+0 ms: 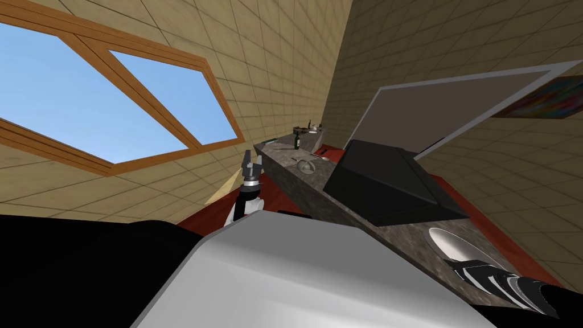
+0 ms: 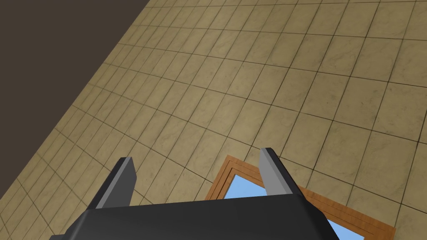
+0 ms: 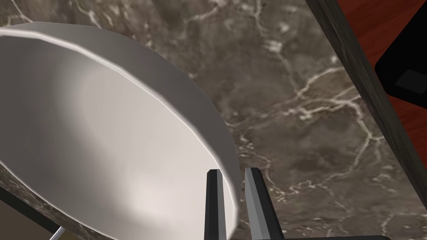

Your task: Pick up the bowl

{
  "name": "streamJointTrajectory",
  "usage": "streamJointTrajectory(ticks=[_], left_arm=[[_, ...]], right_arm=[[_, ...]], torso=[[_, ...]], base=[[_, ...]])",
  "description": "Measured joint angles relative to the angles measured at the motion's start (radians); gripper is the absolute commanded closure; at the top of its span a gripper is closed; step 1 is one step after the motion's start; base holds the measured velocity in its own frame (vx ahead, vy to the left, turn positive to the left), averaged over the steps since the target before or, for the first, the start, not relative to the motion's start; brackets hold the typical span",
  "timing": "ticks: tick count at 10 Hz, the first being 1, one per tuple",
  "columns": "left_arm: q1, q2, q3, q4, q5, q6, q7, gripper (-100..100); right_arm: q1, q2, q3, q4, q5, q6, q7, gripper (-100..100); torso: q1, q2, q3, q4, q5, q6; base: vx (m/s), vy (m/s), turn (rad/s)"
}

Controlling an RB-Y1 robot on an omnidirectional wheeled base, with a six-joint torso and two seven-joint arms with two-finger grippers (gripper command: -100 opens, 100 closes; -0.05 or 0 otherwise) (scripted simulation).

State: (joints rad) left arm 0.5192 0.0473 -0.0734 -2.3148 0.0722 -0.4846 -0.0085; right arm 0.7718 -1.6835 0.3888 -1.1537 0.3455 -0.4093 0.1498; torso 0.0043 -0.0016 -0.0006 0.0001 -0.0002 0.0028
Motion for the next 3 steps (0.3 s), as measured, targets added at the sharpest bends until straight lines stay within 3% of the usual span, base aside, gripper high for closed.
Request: streamJointTrajectory(ticks=[2, 3], left_arm=[[0.000, 0.000, 0.000, 0.000, 0.000, 0.000, 0.000, 0], [0.000, 0.000, 0.000, 0.000, 0.000, 0.000, 0.000, 0]], right_arm=[[0.003, -0.036, -0.003, -0.009, -0.006, -0.013, -0.015, 100], [0.003, -0.038, -0.004, -0.010, -0.007, -0.014, -0.017, 0]], torso=[[0.001, 0.000, 0.000, 0.000, 0.001, 0.000], [0.000, 0.000, 0.000, 0.000, 0.000, 0.000]], base=[[0.011, 0.013, -0.031], [0.000, 0.000, 0.000]])
